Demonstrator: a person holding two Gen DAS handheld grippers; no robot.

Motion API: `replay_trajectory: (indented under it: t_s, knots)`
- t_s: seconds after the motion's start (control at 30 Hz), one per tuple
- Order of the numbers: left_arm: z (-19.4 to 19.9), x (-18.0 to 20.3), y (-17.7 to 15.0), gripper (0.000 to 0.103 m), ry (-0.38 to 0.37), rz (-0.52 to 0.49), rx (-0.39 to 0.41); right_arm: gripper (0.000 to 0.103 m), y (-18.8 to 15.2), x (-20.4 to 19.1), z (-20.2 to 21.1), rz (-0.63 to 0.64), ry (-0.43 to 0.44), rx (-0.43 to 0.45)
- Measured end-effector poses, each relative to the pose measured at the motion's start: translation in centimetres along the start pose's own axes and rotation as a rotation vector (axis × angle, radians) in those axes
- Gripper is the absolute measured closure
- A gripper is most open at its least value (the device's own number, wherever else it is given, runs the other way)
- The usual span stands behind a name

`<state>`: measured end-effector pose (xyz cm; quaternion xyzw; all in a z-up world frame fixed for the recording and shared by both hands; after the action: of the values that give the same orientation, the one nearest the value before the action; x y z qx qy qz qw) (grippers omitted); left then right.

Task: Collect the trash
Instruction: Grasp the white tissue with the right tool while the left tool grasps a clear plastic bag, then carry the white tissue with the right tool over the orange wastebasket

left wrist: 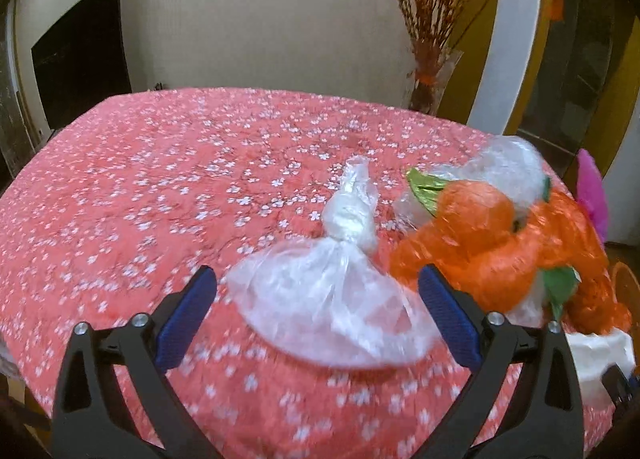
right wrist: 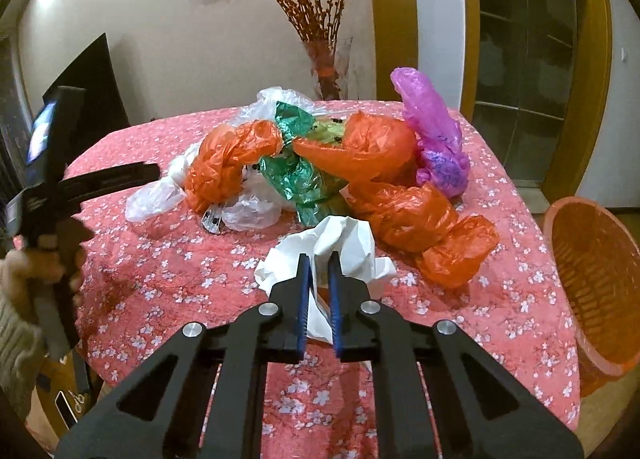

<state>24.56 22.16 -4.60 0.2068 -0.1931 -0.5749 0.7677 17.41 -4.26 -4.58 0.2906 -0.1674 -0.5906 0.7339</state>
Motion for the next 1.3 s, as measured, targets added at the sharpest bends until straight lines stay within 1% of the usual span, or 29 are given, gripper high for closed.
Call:
replay_trajectory:
  t_s: [0.03, 0.07, 0.13, 0.2, 0.23, 0.27, 0.3, 0.37, 0.43, 0.53, 0.67, 0.77, 0.87, 0.97, 1.13, 1.3]
  knots:
    - [-0.5, 0.0, 0.3, 0.017, 0.002, 0.0, -0.01, 0.094, 0.0, 0.2, 0.2, 0.001, -0.002, 0.004]
    - [-1.0, 0.0, 0.6, 0.02, 0.005, -0.001, -0.024, 0.094, 0.0, 0.3, 0.3, 0.0, -0.005, 0.006]
    - [-2.2, 0.0, 1.3, 0.03, 0.005, -0.003, -0.057, 0.094, 0.1, 0.8, 0.8, -0.003, -0.009, 0.011]
    - [-3.4, 0.1, 1.5, 0.035, 0.002, -0.008, -0.091, 0.094, 0.1, 1.2, 1.1, -0.009, -0.011, 0.013]
    - [-3.9, 0.2, 1.4, 0.04, 0.001, -0.01, -0.109, 0.094, 0.1, 1.4, 1.3, -0.012, -0.012, 0.014]
    - [-4.3, 0.2, 1.3, 0.042, -0.007, -0.012, -0.126, 0.094, 0.2, 1.7, 1.5, -0.014, -0.012, 0.017]
    - [-4.7, 0.2, 1.2, 0.046, -0.012, -0.013, -0.137, 0.094, 0.2, 1.9, 1.6, -0.014, -0.013, 0.019]
    - [-4.6, 0.3, 1.1, 0.055, 0.006, -0.023, -0.124, 0.094, 0.3, 2.4, 2.0, -0.016, -0.016, 0.026]
    - [-4.4, 0.4, 0.9, 0.078, 0.008, -0.024, -0.118, 0.094, 0.3, 2.8, 2.3, -0.021, -0.016, 0.031]
    - [-3.8, 0.1, 0.8, 0.087, -0.017, -0.004, -0.109, 0.094, 0.4, 3.8, 3.1, -0.028, -0.03, 0.048]
    - [-1.7, -0.3, 0.1, 0.089, -0.023, -0.001, -0.073, 0.094, 0.4, 5.4, 4.5, -0.047, -0.066, 0.078]
    - [1.0, 0.0, -0.4, 0.089, -0.04, -0.003, -0.034, 0.094, 0.2, 7.0, 5.5, -0.072, -0.097, 0.104]
    - [4.0, 1.1, -0.7, 0.089, -0.069, -0.024, 0.012, 0.094, 0.1, 8.9, 6.5, -0.105, -0.13, 0.129]
    - [7.3, 3.2, -1.2, 0.089, -0.11, -0.065, 0.057, 0.094, -0.2, 11.0, 7.6, -0.141, -0.173, 0.158]
    - [11.6, 9.9, -2.7, 0.089, -0.21, -0.195, 0.104, 0.094, -0.8, 14.1, 9.0, -0.198, -0.231, 0.189]
    - [13.6, 17.3, -4.6, 0.089, -0.333, -0.318, 0.104, 0.094, -1.7, 17.5, 10.0, -0.28, -0.286, 0.207]
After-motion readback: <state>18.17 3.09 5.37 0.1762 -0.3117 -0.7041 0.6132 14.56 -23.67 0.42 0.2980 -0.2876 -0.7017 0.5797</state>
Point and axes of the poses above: each gripper's, at about its wrist camera, not at the fingertips, and z roughly against the way its jaws point, x to its right, y to its top, the point moved 3 cm from there along -z, roughly the way its jaws point, and after that the axes turned 13 degrees about -x, right-handed, at the moved point
